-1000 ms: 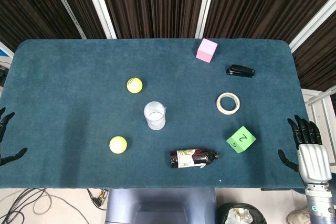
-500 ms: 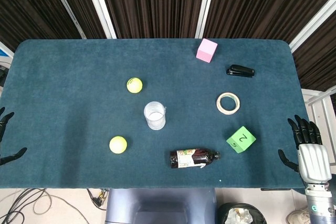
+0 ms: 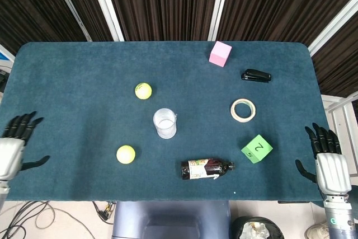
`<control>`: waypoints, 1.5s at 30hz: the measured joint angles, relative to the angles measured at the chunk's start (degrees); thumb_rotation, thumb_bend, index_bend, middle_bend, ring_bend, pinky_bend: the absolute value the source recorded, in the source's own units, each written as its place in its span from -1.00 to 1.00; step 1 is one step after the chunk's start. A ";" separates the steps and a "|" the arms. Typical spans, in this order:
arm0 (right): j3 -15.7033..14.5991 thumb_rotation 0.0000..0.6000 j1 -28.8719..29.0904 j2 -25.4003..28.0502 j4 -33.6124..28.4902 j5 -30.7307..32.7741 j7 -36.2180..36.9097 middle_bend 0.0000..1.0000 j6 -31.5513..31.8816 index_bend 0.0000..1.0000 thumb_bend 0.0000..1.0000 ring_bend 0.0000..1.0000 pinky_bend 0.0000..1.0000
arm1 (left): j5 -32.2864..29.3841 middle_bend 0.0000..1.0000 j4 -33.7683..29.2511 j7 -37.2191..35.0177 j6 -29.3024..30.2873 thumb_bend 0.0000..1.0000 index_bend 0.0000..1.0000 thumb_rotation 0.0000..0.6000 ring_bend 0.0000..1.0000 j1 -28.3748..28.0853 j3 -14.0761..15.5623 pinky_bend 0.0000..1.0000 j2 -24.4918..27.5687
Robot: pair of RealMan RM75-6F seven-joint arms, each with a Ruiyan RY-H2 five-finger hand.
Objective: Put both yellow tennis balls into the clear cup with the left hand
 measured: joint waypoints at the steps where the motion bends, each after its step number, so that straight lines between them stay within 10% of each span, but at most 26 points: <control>1: 0.02 1.00 -0.04 -0.02 -0.02 0.02 -0.03 -1.00 0.10 -0.82 -0.30 -1.00 -1.00 | 0.33 -0.95 -0.80 -0.06 -1.57 -0.83 -0.73 1.00 -0.98 -1.01 0.01 -0.90 0.31; 17: 0.62 1.00 0.27 -0.44 0.62 1.39 -0.35 -1.00 -0.64 -0.82 -0.30 -1.00 -1.00 | -6.47 -0.95 -9.65 12.75 -28.79 -0.87 -0.74 1.00 -0.98 -19.12 -1.94 -0.82 -4.67; 45: 1.06 1.00 -0.15 0.34 -0.11 1.92 0.59 -1.00 -0.01 -0.82 -0.30 -1.00 -1.00 | -18.36 -0.60 0.33 34.76 -30.17 -0.64 -0.60 1.00 -0.54 -25.29 3.39 -0.25 -21.87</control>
